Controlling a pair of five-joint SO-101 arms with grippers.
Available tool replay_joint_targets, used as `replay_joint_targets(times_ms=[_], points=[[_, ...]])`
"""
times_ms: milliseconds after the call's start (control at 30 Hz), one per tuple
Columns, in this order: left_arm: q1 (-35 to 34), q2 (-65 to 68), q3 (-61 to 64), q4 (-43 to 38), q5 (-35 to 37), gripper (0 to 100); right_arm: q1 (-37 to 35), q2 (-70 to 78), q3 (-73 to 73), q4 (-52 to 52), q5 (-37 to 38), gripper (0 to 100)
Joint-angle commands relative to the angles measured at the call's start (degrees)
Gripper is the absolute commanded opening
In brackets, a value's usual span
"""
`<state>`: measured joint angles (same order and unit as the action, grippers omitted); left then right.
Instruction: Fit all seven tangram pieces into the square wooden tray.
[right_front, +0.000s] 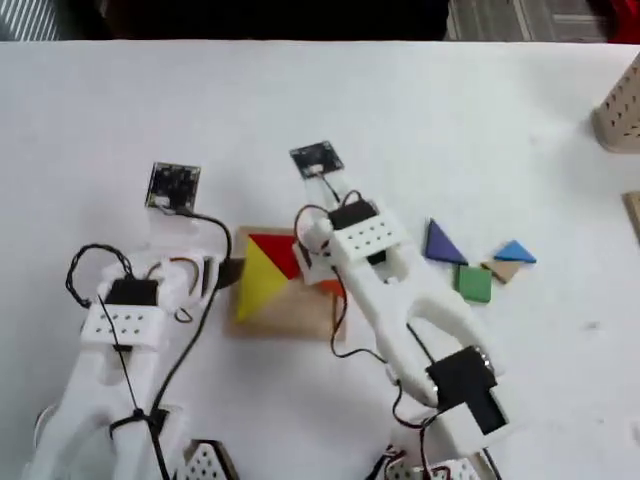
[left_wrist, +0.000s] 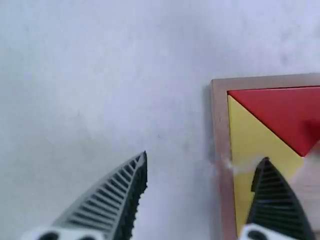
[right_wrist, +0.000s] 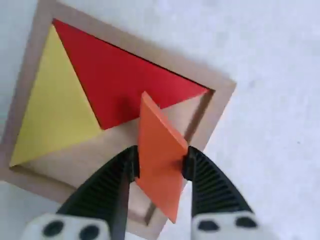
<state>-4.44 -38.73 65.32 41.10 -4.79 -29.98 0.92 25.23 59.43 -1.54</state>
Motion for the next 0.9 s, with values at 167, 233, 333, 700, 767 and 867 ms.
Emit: replay_joint_targets(times_ms=[167,233,333,700,767,867], points=[[0.75,-1.10,-0.26,-0.18,-0.70,33,-1.19,-0.48,1.41,-1.36,-0.26,22.4],[0.75,-1.10,-0.26,-0.18,-0.70,33,-2.07,-0.57,1.41,-1.10,-0.09,23.4],[0.75,-1.10,-0.26,-0.18,-0.70,33,-3.03,-0.66,1.41,-0.92,1.41,23.6],[0.84,-1.27,-0.18,-0.09,-0.70,33,15.52,-9.71,-5.71,14.11,8.00,19.8],[1.10,-1.27,-0.18,-0.09,-0.62,33,22.64,-10.24,-5.01,14.55,7.65,11.5],[3.30,-1.10,-0.09,-0.09,-0.62,33,31.87,-10.15,-3.16,14.46,8.09,1.5]])
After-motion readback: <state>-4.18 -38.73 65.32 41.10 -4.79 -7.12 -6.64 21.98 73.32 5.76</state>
